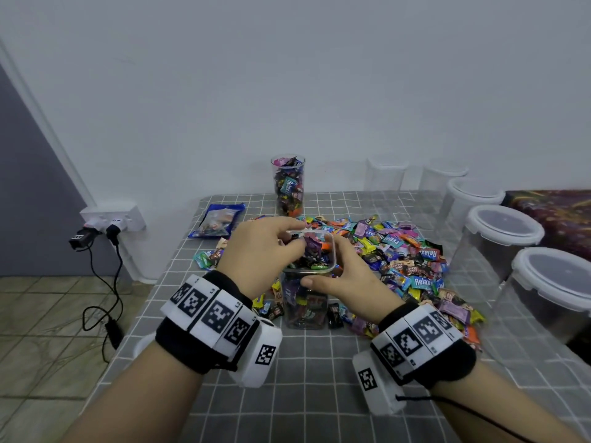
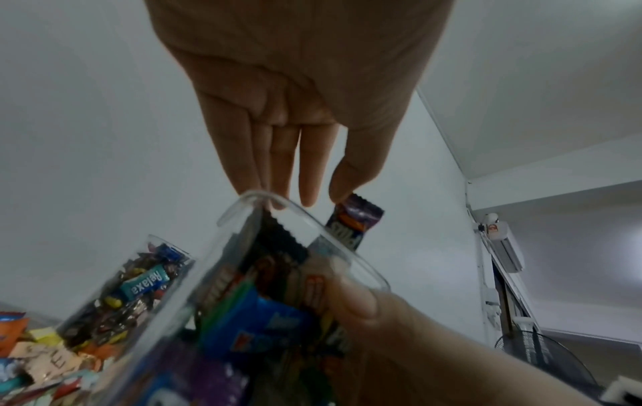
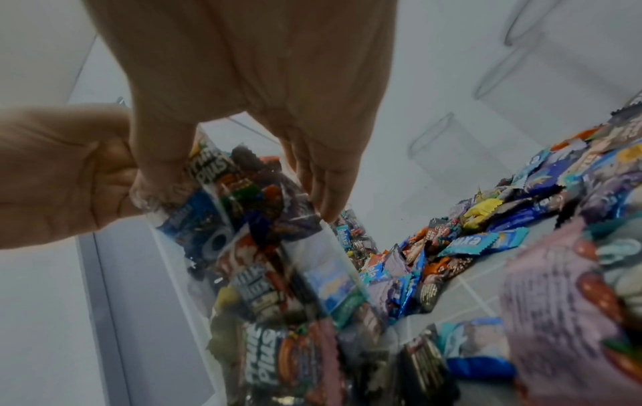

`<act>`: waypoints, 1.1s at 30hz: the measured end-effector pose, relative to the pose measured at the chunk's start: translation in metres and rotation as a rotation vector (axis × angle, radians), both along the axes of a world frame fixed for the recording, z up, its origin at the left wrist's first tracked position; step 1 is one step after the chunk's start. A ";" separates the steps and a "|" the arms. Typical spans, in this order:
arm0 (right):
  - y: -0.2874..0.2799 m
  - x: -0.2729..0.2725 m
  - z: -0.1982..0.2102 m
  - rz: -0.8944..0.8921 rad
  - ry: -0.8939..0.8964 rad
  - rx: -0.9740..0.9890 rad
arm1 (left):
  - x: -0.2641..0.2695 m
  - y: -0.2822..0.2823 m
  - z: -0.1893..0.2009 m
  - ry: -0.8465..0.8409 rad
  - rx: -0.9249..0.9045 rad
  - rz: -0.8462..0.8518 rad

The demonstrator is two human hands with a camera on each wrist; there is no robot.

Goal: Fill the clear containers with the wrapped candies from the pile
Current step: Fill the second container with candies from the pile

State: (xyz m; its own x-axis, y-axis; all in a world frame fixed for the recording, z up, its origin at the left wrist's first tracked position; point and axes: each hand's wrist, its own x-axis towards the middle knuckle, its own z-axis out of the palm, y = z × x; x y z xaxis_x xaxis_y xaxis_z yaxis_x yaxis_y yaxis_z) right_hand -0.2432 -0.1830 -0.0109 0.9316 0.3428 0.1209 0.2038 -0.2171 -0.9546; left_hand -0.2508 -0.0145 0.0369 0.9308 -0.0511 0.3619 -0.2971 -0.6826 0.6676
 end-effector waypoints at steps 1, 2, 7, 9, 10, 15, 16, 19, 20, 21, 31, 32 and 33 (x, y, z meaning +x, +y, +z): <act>0.000 0.000 -0.001 -0.004 0.004 0.003 | 0.001 0.002 0.001 -0.019 -0.010 0.025; 0.001 0.001 -0.001 -0.006 0.006 0.005 | 0.001 0.004 0.003 -0.039 -0.018 0.043; 0.000 0.002 -0.002 -0.009 0.006 -0.012 | 0.000 0.002 0.010 -0.097 0.038 0.041; 0.000 0.002 -0.002 -0.006 -0.005 -0.021 | 0.001 -0.004 0.011 -0.051 0.111 -0.049; 0.000 0.002 -0.002 -0.003 -0.008 -0.024 | 0.002 -0.007 0.011 -0.011 0.190 -0.088; -0.001 0.004 -0.006 -0.008 -0.018 -0.039 | 0.007 -0.014 0.010 0.036 0.547 -0.136; -0.002 0.005 -0.006 -0.009 -0.017 -0.043 | 0.007 -0.014 0.009 0.037 0.553 -0.146; -0.001 0.007 -0.008 -0.019 -0.024 -0.064 | 0.007 -0.012 0.005 0.020 0.403 -0.164; -0.002 0.007 -0.010 -0.018 -0.024 -0.074 | 0.006 -0.010 0.003 -0.001 0.289 -0.156; -0.003 0.007 -0.011 -0.008 -0.026 -0.077 | 0.004 -0.008 0.000 -0.037 0.173 -0.137; -0.017 0.023 -0.031 -0.217 0.003 -0.374 | 0.003 0.005 -0.021 0.153 -0.031 -0.036; -0.020 0.026 -0.034 -0.251 -0.037 -0.462 | 0.004 0.006 -0.024 0.189 -0.040 -0.046; -0.023 0.030 -0.038 -0.264 -0.080 -0.552 | 0.005 0.006 -0.027 0.214 -0.055 -0.055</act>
State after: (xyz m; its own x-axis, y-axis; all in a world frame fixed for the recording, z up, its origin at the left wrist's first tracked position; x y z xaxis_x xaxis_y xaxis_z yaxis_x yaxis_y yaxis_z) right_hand -0.2129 -0.2059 -0.0486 0.9889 0.1336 0.0648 0.1423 -0.7279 -0.6707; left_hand -0.2463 -0.0087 0.0099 0.9830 -0.0897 0.1601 -0.1806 -0.6301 0.7552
